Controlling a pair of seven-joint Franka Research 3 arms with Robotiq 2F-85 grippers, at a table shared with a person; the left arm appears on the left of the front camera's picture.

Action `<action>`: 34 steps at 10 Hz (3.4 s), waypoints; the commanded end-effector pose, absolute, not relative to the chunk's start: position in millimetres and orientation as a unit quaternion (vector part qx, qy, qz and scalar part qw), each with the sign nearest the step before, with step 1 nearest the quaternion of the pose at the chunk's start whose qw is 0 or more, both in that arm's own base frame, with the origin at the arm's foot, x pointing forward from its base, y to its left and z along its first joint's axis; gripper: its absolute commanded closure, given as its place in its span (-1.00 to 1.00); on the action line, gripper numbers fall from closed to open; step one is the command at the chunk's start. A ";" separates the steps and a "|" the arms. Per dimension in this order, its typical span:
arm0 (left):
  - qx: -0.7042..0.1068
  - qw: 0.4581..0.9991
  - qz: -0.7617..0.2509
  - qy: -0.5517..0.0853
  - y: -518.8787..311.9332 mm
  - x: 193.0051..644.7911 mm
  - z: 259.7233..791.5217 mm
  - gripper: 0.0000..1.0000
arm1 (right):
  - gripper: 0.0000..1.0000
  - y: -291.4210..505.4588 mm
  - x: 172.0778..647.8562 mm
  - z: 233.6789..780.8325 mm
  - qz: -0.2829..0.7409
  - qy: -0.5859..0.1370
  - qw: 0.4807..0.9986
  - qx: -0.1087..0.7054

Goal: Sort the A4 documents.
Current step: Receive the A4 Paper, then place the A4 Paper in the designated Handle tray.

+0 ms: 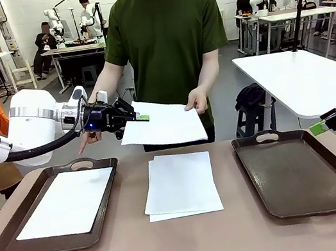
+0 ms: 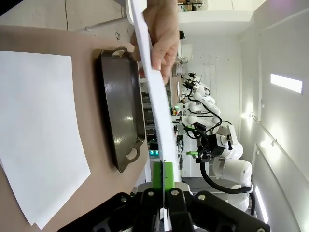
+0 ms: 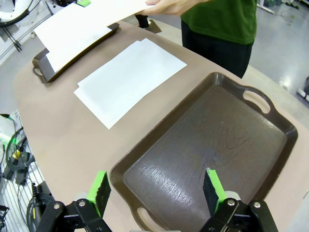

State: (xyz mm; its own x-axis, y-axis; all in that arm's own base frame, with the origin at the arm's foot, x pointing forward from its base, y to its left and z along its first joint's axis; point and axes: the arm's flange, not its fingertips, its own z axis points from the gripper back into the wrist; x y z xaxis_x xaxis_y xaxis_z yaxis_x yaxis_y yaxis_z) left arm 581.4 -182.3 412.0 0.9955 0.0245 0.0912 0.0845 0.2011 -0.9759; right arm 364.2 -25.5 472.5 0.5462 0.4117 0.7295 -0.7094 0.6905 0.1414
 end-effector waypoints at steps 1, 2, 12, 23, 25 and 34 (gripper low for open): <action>-0.628 0.777 -0.016 -0.048 -181.9 582.5 411.3 1.00 | -1.00 -26.2 368.6 470.2 0.332 -0.352 0.845 0.227; -0.628 0.777 -0.016 -0.048 -181.9 582.5 411.3 1.00 | -1.00 -26.2 368.6 470.2 0.332 -0.352 0.845 0.227; -0.656 0.753 -0.048 -0.019 -170.8 574.7 407.3 0.98 | -1.00 -26.2 368.6 470.2 0.332 -0.352 0.845 0.227; -0.478 0.877 -0.041 -0.028 -35.8 507.9 372.9 0.98 | -1.00 -26.2 368.6 470.2 0.332 -0.352 0.845 0.227; -0.435 0.899 -0.029 -0.033 -6.7 520.0 355.0 0.98 | -1.00 -26.2 368.6 470.2 0.332 -0.352 0.845 0.227; -0.345 0.937 -0.041 -0.015 62.3 573.8 336.7 0.98 | -1.00 -26.2 368.6 470.2 0.332 -0.352 0.845 0.227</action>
